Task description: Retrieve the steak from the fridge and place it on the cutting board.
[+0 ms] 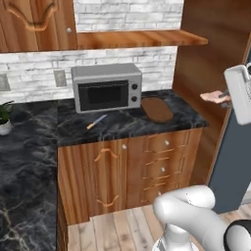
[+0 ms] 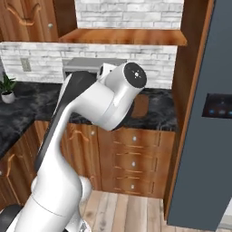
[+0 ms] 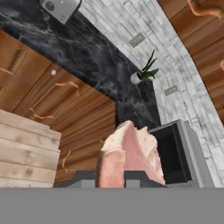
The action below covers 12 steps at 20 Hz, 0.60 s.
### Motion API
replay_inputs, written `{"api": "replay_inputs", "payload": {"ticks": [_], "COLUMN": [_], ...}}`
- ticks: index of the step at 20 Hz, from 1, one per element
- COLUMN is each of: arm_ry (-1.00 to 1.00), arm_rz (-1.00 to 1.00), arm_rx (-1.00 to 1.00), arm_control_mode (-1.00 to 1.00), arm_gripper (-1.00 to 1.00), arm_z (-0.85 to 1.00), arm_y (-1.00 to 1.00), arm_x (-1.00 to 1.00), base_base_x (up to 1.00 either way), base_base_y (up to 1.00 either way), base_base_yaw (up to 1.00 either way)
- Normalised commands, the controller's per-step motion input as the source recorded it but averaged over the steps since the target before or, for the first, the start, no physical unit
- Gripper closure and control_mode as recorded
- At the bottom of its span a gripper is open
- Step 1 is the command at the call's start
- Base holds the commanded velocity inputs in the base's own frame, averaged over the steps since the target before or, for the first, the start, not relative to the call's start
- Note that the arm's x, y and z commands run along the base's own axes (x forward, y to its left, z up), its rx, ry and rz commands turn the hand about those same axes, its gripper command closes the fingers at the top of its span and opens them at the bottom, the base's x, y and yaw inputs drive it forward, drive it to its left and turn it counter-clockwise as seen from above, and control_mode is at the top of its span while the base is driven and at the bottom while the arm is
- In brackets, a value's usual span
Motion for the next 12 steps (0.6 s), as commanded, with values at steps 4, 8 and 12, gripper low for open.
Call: {"api": "replay_inputs", "payload": {"ticks": [4, 8, 12], "arm_ry": [0.00, 0.00, 0.00], "arm_rz": [0.00, 0.00, 0.00], "arm_rx": [0.00, 0.00, 0.00], "arm_control_mode": [1.00, 1.00, 1.00], "arm_gripper": [1.00, 1.00, 1.00], "arm_z": [0.00, 0.00, 0.00], "arm_y": [0.00, 0.00, 0.00], "arm_x": [0.00, 0.00, 0.00], "base_base_x": [0.94, 1.00, 0.99], "base_base_y": [0.03, 0.02, 0.10], "base_base_yaw": [-0.13, -0.13, -0.14]}}
